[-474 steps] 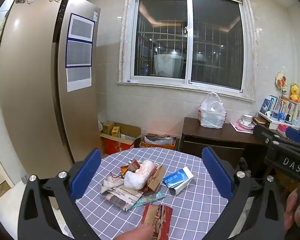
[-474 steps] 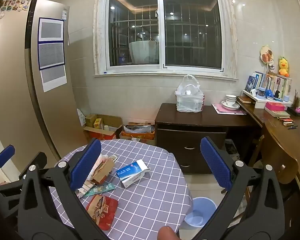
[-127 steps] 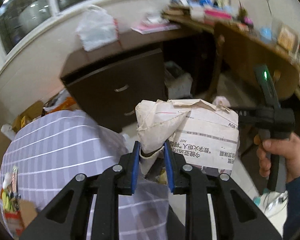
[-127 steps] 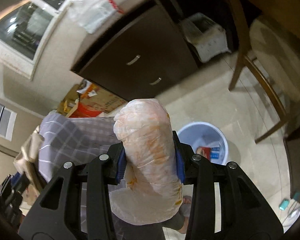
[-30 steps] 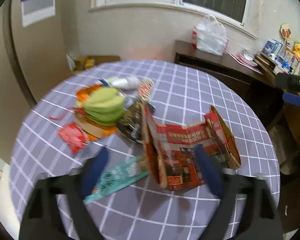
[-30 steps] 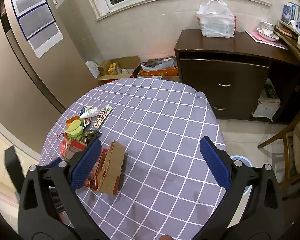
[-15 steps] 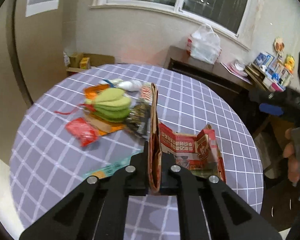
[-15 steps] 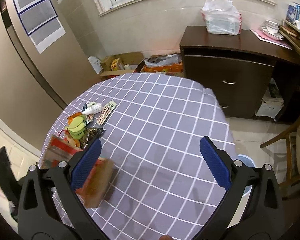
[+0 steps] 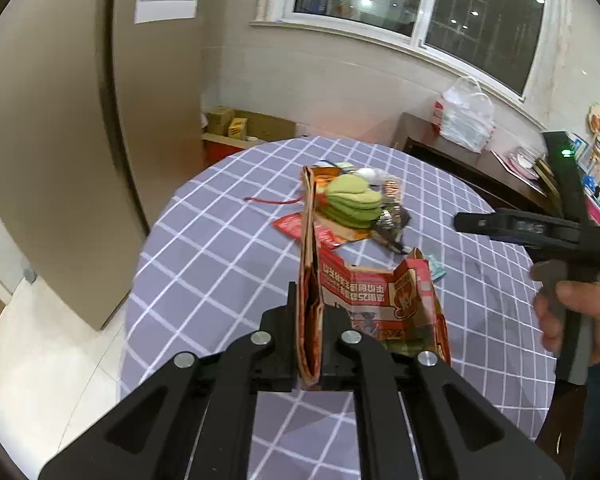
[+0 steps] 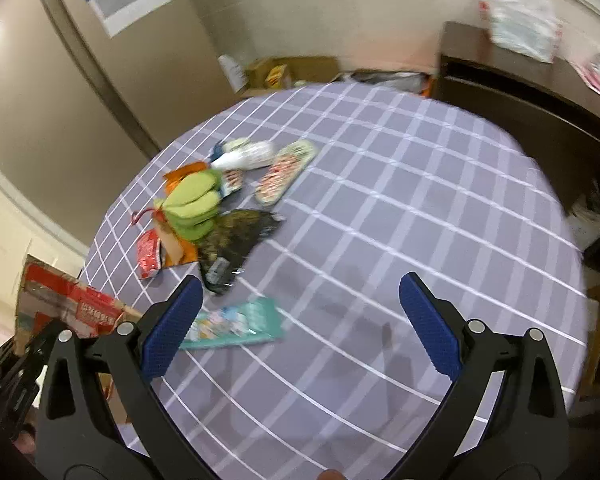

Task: Collect trash
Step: 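Grasp the black snack wrapper with the right gripper while the left holds the red box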

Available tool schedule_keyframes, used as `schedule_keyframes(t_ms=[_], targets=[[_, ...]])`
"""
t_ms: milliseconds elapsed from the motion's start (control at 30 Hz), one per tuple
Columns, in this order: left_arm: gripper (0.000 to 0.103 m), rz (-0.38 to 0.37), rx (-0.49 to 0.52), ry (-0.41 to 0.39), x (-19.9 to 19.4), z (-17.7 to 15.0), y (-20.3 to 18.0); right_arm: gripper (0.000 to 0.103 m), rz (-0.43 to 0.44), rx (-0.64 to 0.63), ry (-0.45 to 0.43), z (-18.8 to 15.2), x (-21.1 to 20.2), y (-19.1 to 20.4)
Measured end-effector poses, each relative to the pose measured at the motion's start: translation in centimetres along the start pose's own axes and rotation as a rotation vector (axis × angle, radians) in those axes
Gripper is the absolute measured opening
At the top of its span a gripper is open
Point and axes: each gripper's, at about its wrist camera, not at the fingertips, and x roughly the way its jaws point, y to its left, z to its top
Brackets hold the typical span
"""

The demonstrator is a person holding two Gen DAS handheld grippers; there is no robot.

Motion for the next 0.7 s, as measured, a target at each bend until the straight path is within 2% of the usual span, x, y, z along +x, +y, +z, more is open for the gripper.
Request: schedule_keyframes(t_ms=[267,400,433,467,500,700], targets=[[0.005,0.028,-0.04,-0.013,-0.9,-0.4,1.5,0.096,0.002,-0.048,0.039,1.5,5.8,4.4],[0.005,0.032,-0.054,-0.02,-1.2,-0.2,1.6,0.069,-0.1,-0.117,0.02,1.5,7.4,6.1],[0.005,0.032,-0.055,-0.023,-1.3,-0.2,1.5,0.055,-0.114,-0.135,0.019,1.4,7.4,6.4],[0.005,0.031,-0.052,-0.027,-1.4,-0.1,1.4,0.047,-0.121,-0.144,0.016,1.2,7.2,6.3],[0.005,0.031,-0.051,-0.029,-1.5,-0.1,1.3,0.035,-0.123,-0.144,0.016,1.1,6.9,6.0],[0.005,0.018,-0.025,-0.029,-1.2,0.3,-0.5,0.032,-0.047,-0.066,0.021,0.6,5.1,1.9]])
